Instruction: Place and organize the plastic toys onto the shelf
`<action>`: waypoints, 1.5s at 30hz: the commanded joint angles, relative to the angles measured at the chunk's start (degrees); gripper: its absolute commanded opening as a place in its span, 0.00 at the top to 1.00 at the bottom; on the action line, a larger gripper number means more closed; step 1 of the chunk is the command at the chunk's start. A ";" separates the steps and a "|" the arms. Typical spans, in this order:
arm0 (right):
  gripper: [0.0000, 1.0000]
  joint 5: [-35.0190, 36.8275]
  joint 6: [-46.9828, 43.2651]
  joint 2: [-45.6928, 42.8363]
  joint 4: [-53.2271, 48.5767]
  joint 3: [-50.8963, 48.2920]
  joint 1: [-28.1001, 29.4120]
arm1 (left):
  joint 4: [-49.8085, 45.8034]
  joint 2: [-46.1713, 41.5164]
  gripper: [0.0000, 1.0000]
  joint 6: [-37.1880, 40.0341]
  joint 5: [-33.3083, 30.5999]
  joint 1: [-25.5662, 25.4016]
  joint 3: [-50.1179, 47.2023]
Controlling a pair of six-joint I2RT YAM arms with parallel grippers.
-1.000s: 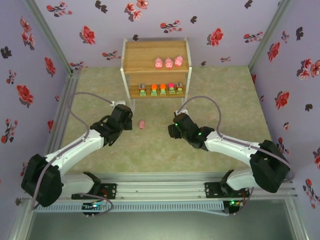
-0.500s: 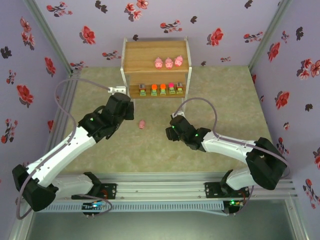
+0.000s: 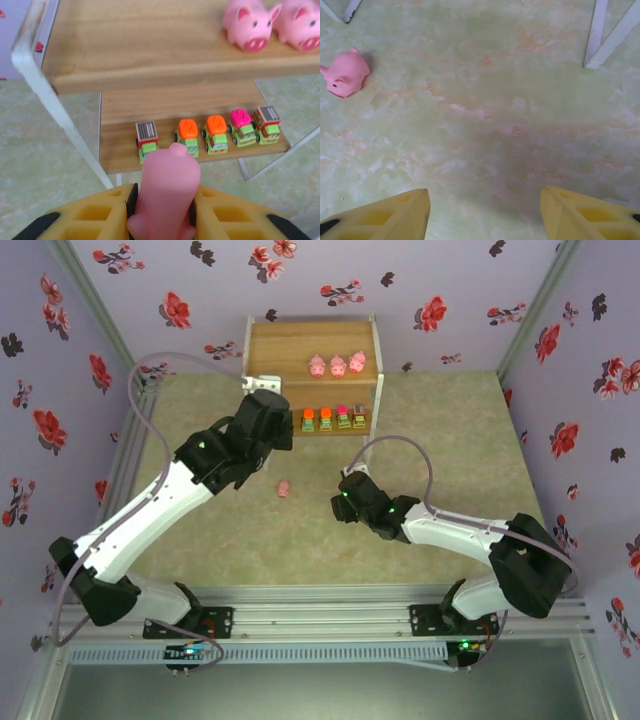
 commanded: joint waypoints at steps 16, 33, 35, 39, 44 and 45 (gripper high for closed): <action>0.54 0.45 -0.82 1.24 0.82 1.40 0.38 | -0.11 14.81 0.66 6.60 -2.73 2.27 21.32; 0.54 0.12 -0.83 1.13 0.61 1.54 0.43 | 0.11 23.40 0.65 7.13 -1.62 6.42 30.15; 0.54 0.13 -0.86 1.07 0.58 1.58 0.42 | 0.19 23.98 0.65 6.94 -1.21 6.86 30.46; 0.54 0.10 -0.81 1.08 0.59 1.55 0.37 | -0.02 25.20 0.65 6.31 -0.16 7.74 31.12; 0.54 0.19 -0.82 1.01 0.50 1.66 0.38 | -0.01 25.86 0.65 5.81 0.92 8.47 31.34; 0.54 0.21 -0.82 1.07 0.43 1.62 0.38 | 0.09 25.88 0.65 5.73 1.10 8.49 31.23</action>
